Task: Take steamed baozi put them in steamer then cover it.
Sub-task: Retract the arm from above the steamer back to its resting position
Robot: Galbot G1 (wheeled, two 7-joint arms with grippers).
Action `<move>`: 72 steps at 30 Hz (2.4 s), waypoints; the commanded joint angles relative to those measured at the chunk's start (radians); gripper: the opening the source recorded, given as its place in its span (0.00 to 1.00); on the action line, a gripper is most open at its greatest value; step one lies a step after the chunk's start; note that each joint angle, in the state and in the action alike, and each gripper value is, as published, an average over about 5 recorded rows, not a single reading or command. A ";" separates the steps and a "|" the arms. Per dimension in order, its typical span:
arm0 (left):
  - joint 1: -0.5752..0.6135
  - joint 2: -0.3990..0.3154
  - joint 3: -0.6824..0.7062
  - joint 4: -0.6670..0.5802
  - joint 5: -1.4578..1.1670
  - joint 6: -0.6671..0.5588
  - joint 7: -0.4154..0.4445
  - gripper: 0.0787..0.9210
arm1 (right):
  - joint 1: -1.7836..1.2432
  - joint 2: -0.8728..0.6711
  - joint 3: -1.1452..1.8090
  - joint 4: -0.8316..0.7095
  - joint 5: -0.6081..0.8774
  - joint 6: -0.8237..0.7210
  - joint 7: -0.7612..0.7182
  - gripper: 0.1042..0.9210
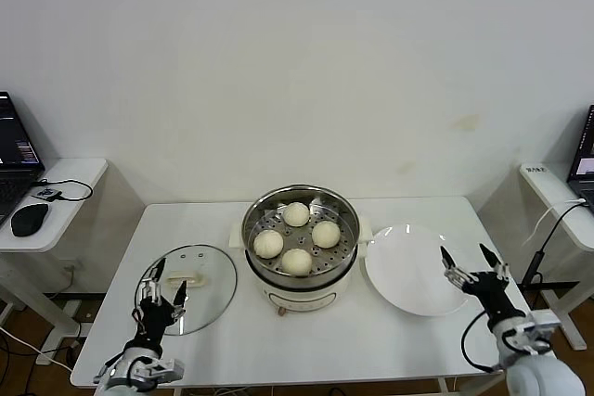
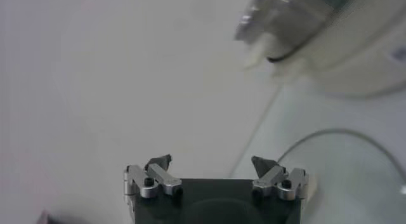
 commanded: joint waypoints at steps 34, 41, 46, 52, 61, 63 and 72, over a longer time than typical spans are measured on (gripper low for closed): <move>-0.287 0.026 0.107 0.345 0.347 0.149 0.053 0.88 | -0.130 0.087 0.101 -0.025 -0.016 0.062 0.000 0.88; -0.338 0.011 0.110 0.389 0.330 0.182 0.041 0.88 | -0.130 0.094 0.106 -0.039 -0.020 0.068 -0.002 0.88; -0.359 0.000 0.120 0.410 0.301 0.219 0.019 0.88 | -0.125 0.097 0.105 -0.049 -0.025 0.071 -0.004 0.88; -0.364 -0.015 0.123 0.447 0.265 0.245 -0.021 0.88 | -0.124 0.099 0.103 -0.054 -0.028 0.073 -0.006 0.88; -0.351 -0.011 0.117 0.481 0.221 0.221 -0.078 0.84 | -0.127 0.098 0.102 -0.052 -0.034 0.072 -0.010 0.88; -0.348 -0.012 0.117 0.486 0.215 0.210 -0.090 0.78 | -0.128 0.098 0.102 -0.052 -0.035 0.072 -0.010 0.88; -0.358 -0.020 0.117 0.498 0.197 0.195 -0.109 0.47 | -0.137 0.108 0.102 -0.050 -0.045 0.076 -0.012 0.88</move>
